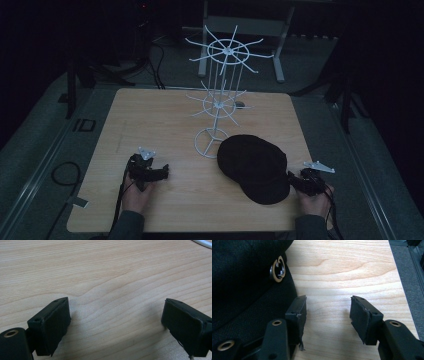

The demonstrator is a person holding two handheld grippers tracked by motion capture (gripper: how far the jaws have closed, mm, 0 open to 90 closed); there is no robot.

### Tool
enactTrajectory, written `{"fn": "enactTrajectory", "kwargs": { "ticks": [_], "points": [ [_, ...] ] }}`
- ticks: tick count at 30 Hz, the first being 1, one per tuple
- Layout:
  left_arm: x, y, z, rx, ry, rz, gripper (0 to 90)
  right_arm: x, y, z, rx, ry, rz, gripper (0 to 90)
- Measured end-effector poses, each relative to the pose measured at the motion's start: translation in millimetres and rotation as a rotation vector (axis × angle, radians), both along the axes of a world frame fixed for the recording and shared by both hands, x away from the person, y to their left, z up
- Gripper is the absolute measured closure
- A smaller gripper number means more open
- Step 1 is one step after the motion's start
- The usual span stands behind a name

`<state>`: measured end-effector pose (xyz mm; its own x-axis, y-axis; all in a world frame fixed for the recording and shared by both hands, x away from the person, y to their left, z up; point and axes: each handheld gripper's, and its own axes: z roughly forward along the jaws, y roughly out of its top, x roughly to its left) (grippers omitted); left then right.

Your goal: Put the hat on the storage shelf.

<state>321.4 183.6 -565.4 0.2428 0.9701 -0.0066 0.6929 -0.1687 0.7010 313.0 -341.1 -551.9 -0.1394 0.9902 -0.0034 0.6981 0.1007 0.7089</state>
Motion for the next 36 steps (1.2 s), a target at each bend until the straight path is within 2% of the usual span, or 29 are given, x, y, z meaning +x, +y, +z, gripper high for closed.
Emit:
{"fn": "enactTrajectory", "kwargs": {
  "ticks": [2, 3, 4, 5, 6, 7, 8, 9, 12, 14, 17, 23, 29, 36],
  "points": [
    [0.0, 0.0, 0.0, 0.000, 0.000, 0.000, 9.0, 0.2, -0.3, 0.3, -0.001, 0.003, 0.004, 46.9],
    [0.0, 0.0, 0.0, 0.000, -0.001, 0.000, 9.0, 1.5, -0.9, 2.2, -0.005, 0.024, 0.016, 46.9],
    [0.0, 0.0, 0.0, 0.000, 0.000, 0.000, 9.0, 1.5, -0.9, 2.2, -0.005, 0.024, 0.016, 46.9],
    [0.0, 0.0, 0.0, 0.000, 0.000, 0.000, 9.1, 3.9, -0.5, 4.7, -0.009, 0.054, 0.024, 45.9],
    [0.0, 0.0, 0.0, 0.000, 0.000, 0.000, 9.1, 3.9, -0.5, 4.7, -0.009, 0.054, 0.024, 45.9],
    [0.0, 0.0, 0.0, 0.000, 0.000, 0.000, 9.1, 5.8, -0.5, 6.8, -0.014, 0.084, 0.048, 40.8],
    [0.0, -0.1, 0.0, 0.000, 0.000, 0.000, 9.1, 5.8, -0.5, 6.8, -0.014, 0.084, 0.048, 40.8],
    [0.0, -0.1, 0.0, -0.001, 0.000, -0.001, 9.1, 7.2, 0.1, 8.3, -0.018, 0.108, 0.068, 39.0],
    [0.0, -0.2, 0.0, 0.000, 0.000, -0.002, 9.1, 8.5, 0.2, 9.7, -0.018, 0.126, 0.066, 39.2],
    [0.1, -0.3, 0.0, -0.001, -0.001, -0.002, 9.1, 10.7, 0.7, 11.1, -0.021, 0.141, 0.059, 41.0],
    [0.1, -0.3, 0.0, -0.001, 0.000, -0.004, 9.1, 13.8, -1.1, 14.5, -0.013, 0.163, 0.056, 53.1],
    [0.1, -0.4, 0.1, 0.000, 0.000, -0.004, 9.1, 12.0, -2.1, 20.4, 0.001, 0.152, 0.076, 57.1],
    [0.0, -1.0, 0.0, -0.002, 0.000, -0.006, 9.1, 11.8, 3.1, 36.5, -0.002, 0.152, 0.140, 55.7],
    [0.0, -1.7, 0.1, 0.000, 0.000, -0.008, 9.1, 13.5, 4.3, 49.6, -0.005, 0.131, 0.145, 54.8]
  ]
}}
